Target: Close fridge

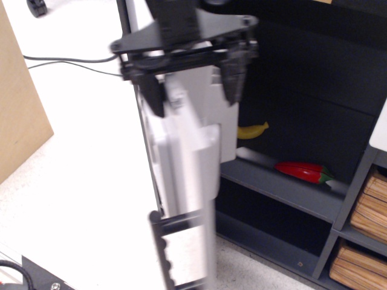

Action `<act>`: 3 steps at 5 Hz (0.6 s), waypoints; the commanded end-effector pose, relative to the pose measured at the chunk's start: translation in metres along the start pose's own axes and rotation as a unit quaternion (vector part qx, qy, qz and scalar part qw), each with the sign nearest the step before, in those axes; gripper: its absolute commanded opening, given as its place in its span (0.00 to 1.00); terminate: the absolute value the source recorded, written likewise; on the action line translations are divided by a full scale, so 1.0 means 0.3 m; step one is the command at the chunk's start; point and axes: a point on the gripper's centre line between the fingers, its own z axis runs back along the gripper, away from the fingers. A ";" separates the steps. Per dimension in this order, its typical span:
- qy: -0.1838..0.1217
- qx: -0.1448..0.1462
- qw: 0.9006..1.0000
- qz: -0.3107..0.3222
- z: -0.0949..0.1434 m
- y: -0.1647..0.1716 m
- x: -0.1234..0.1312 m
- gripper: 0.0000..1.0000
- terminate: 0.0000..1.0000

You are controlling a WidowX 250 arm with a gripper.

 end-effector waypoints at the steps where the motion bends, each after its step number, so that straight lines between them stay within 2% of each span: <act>1: -0.026 -0.060 0.998 0.003 0.133 -0.111 0.098 1.00 0.00; 2: -0.023 -0.079 0.996 -0.035 0.199 -0.042 0.052 1.00 0.00; 3: -0.021 -0.090 0.991 -0.096 0.185 0.076 -0.022 1.00 0.00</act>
